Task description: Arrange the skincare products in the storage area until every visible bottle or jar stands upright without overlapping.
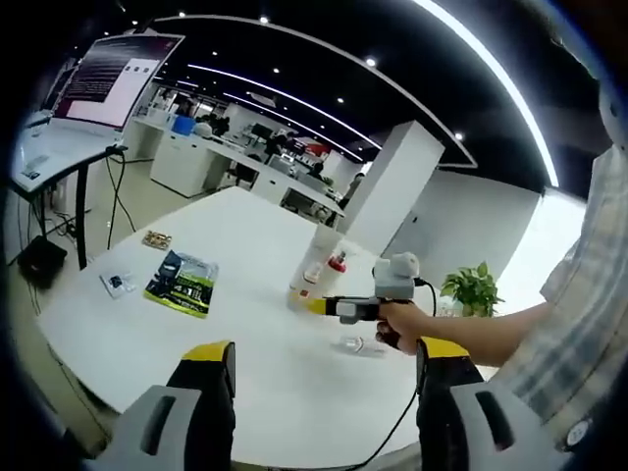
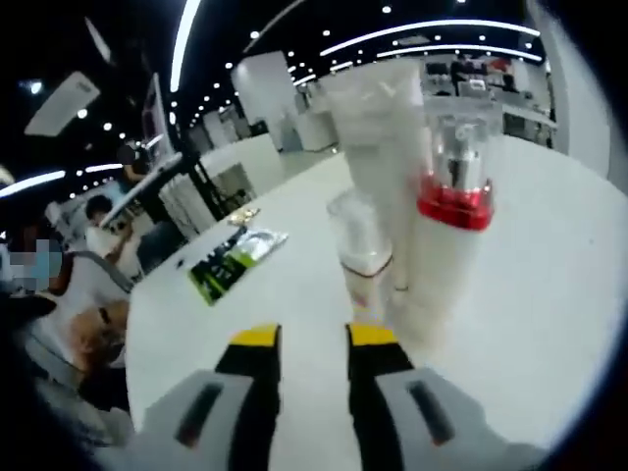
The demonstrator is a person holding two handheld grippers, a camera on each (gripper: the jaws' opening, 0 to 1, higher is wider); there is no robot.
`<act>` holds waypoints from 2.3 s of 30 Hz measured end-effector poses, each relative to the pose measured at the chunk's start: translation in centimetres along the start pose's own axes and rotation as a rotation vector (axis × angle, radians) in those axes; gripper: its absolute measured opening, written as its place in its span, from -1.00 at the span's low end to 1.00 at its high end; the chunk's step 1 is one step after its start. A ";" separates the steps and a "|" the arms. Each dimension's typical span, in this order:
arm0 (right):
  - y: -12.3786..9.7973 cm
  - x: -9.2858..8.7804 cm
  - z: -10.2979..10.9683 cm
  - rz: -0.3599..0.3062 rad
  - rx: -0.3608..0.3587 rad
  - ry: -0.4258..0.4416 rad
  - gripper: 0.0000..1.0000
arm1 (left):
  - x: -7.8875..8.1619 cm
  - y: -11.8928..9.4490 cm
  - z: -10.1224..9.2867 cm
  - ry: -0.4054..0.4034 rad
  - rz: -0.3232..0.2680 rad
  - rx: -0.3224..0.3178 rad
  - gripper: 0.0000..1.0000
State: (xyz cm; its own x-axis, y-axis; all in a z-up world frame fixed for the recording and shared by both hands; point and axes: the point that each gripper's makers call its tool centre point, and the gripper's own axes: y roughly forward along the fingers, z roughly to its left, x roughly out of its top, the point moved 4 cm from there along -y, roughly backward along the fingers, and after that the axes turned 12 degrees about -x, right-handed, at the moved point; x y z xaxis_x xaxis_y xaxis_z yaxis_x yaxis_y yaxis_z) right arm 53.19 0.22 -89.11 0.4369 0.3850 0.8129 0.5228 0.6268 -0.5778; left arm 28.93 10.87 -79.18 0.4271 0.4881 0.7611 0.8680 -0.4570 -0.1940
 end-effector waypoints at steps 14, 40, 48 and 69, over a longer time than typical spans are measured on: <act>-8.0 -5.7 -6.0 0.086 0.024 -0.290 -0.07 | -1.4 2.6 -1.9 0.028 0.104 -0.108 0.55; -8.3 -10.5 -9.1 0.258 0.044 -0.429 -0.63 | -1.8 4.4 -3.8 0.080 0.167 -0.179 0.52; -10.9 -7.5 -4.1 0.028 0.139 0.041 -0.64 | -2.0 5.2 -3.9 0.054 0.169 -0.201 0.51; -18.0 0.8 11.3 -0.240 0.862 0.317 -0.64 | -0.3 6.1 -6.0 -0.114 0.021 -0.391 0.03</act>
State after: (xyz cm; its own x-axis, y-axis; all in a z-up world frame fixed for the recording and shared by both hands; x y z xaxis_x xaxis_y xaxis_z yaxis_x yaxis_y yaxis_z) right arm 35.85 -3.05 -77.26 0.6326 0.0586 0.7723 -0.0409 0.9983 -0.0423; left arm 32.53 3.45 -76.88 0.4878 0.5451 0.6819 0.7066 -0.7052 0.0582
